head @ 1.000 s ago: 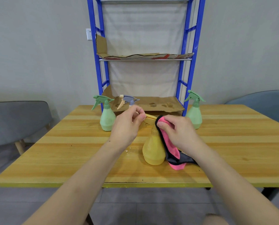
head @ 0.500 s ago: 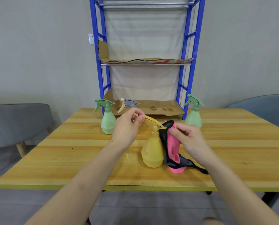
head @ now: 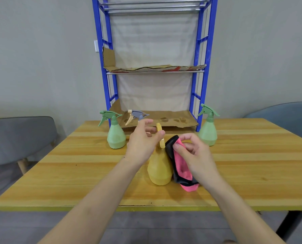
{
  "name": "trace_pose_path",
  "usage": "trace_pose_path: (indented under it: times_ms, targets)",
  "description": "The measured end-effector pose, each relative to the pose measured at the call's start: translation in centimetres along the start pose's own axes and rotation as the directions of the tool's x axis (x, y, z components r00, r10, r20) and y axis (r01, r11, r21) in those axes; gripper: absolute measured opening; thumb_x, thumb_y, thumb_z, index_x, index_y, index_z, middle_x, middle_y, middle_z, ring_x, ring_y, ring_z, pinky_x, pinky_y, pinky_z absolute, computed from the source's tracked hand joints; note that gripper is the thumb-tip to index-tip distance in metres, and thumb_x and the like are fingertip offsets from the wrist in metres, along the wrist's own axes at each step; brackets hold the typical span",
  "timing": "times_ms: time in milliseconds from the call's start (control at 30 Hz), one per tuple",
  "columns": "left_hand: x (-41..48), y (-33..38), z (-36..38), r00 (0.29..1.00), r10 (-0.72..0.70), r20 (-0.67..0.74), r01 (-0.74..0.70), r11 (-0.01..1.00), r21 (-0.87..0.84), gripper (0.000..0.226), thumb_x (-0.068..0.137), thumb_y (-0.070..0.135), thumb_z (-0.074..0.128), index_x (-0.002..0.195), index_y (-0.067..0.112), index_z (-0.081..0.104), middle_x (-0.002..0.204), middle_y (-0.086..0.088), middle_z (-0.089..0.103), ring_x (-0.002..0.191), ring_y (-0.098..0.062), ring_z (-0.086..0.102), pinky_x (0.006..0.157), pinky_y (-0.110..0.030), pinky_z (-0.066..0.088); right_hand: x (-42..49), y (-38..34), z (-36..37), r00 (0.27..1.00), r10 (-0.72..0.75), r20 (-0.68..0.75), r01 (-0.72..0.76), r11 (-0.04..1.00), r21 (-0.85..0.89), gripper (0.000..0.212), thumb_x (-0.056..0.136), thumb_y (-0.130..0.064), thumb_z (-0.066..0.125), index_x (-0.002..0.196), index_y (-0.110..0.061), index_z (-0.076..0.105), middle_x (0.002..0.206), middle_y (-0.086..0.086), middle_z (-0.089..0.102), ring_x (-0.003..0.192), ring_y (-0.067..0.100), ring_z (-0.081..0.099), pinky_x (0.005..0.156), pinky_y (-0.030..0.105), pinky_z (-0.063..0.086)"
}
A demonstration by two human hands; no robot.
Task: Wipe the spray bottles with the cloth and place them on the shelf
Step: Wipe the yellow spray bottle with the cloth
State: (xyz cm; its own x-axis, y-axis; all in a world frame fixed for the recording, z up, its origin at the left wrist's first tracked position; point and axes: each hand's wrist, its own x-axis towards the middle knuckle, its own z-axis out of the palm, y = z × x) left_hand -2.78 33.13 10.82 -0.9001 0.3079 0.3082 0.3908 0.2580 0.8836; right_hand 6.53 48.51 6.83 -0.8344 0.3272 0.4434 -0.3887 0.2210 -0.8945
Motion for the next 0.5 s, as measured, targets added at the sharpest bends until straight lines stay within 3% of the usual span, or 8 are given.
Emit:
trace_pose_path:
  times_ms: [67, 167, 367, 500]
  targets:
    - [0.2, -0.2, -0.2, 0.997, -0.021, 0.075, 0.028, 0.995, -0.096, 0.037, 0.095, 0.033, 0.074, 0.127, 0.023, 0.06, 0.117, 0.007, 0.073, 0.113, -0.014, 0.067, 0.097, -0.039, 0.056, 0.2, 0.2, 0.0, 0.996, -0.043, -0.073, 0.042, 0.999, -0.013, 0.017, 0.098, -0.01, 0.07, 0.093, -0.027, 0.07, 0.087, 0.006, 0.079, 0.075, 0.018, 0.069, 0.07, 0.033, 0.051]
    - [0.4, 0.0, -0.6, 0.982, 0.042, 0.183, -0.022, 0.993, -0.114, 0.018, 0.1, 0.024, 0.067, 0.118, 0.024, 0.07, 0.116, 0.003, 0.075, 0.107, -0.01, 0.068, 0.09, -0.028, 0.05, 0.8, 0.3, 0.1, 0.98, -0.096, -0.172, 0.078, 0.991, -0.107, 0.015, 0.096, -0.008, 0.071, 0.099, -0.021, 0.077, 0.096, -0.004, 0.078, 0.092, 0.009, 0.072, 0.086, 0.028, 0.054]
    - [-0.2, -0.3, -1.3, 0.968, 0.088, 0.236, -0.074, 0.995, -0.066, 0.023, 0.104, 0.027, 0.059, 0.117, 0.039, 0.074, 0.121, 0.002, 0.069, 0.106, -0.015, 0.065, 0.094, -0.027, 0.053, 1.9, 0.1, 0.0, 0.916, -0.236, -0.326, 0.134, 0.943, -0.305, 0.02, 0.099, -0.013, 0.066, 0.114, -0.023, 0.076, 0.105, -0.011, 0.072, 0.101, 0.0, 0.065, 0.092, 0.024, 0.053]
    - [-1.1, -0.8, -0.9, 0.97, 0.087, 0.226, -0.058, 0.989, -0.134, 0.027, 0.106, 0.018, 0.057, 0.124, 0.028, 0.074, 0.109, 0.011, 0.075, 0.094, 0.004, 0.063, 0.081, -0.01, 0.047, 2.5, 0.4, 1.6, 0.896, -0.252, -0.365, 0.149, 0.946, -0.287, 0.008, 0.094, -0.017, 0.075, 0.1, -0.023, 0.078, 0.092, -0.013, 0.075, 0.09, 0.006, 0.069, 0.084, 0.028, 0.056]
